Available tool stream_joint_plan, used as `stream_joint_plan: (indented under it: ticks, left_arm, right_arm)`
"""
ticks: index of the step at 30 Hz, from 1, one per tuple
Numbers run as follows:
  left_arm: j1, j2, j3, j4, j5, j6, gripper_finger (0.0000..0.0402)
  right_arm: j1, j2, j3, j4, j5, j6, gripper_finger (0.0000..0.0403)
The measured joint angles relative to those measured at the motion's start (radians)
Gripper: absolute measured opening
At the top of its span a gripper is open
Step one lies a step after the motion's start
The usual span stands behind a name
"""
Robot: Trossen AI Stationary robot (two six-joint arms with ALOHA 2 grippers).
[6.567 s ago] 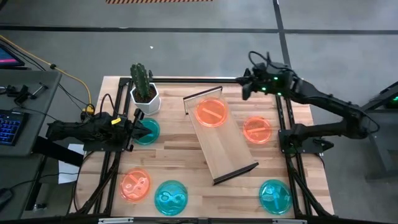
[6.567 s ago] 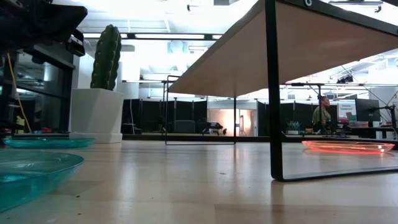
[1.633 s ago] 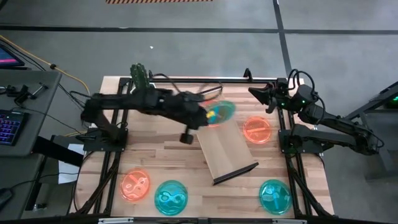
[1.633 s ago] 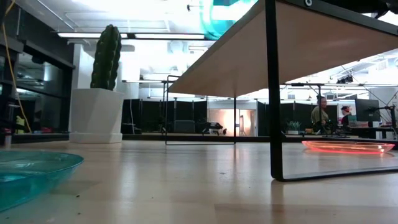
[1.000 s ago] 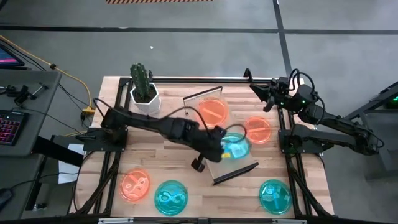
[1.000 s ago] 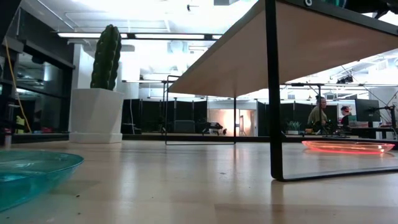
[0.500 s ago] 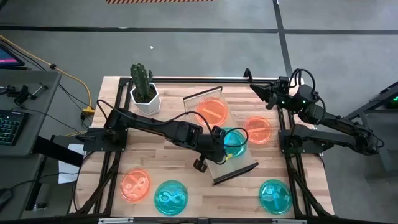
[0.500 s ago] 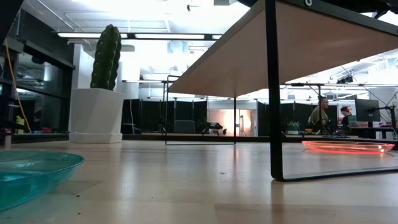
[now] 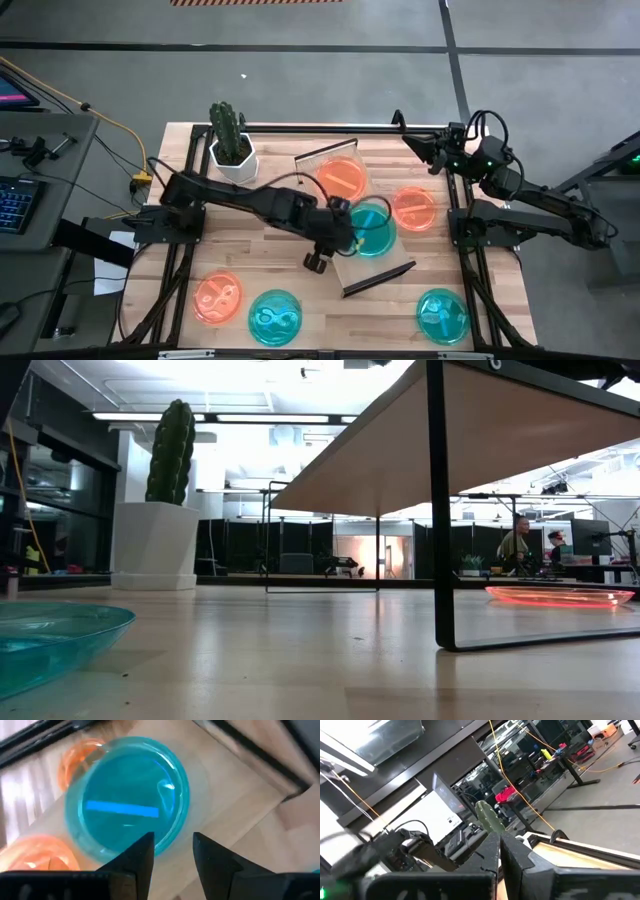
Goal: Place and stack plates onto a shelf
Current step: Put the top blue plate on the shelf
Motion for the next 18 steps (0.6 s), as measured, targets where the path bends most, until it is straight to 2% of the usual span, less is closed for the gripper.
stream_joint_plan:
  ticks: [4, 8, 12, 15, 18]
  left_arm:
    - [0.063, -0.089, -0.01, -0.012, 0.061, -0.156, 0.012]
    - [0.113, -0.225, -0.114, 0.113, 0.078, -0.238, 0.0095]
    - [0.136, -0.387, -0.309, 0.367, 0.06, -0.307, 0.0052]
    - [0.136, -0.509, -0.491, 0.592, -0.003, -0.372, 0.0012]
    - [0.131, -0.614, -0.663, 0.769, -0.066, -0.457, 0.0006]
  right_arm:
    - [0.0, -0.001, 0.0, -0.069, -0.062, -0.026, 0.0]
    - [0.0, 0.0, 0.0, -0.235, -0.143, -0.026, 0.0]
    - [0.0, 0.0, 0.0, -0.469, -0.288, -0.045, 0.0]
    - [0.001, -0.002, 0.0, -0.637, -0.403, -0.092, 0.0]
    - [0.016, -0.014, 0.0, -0.763, -0.465, -0.105, 0.0]
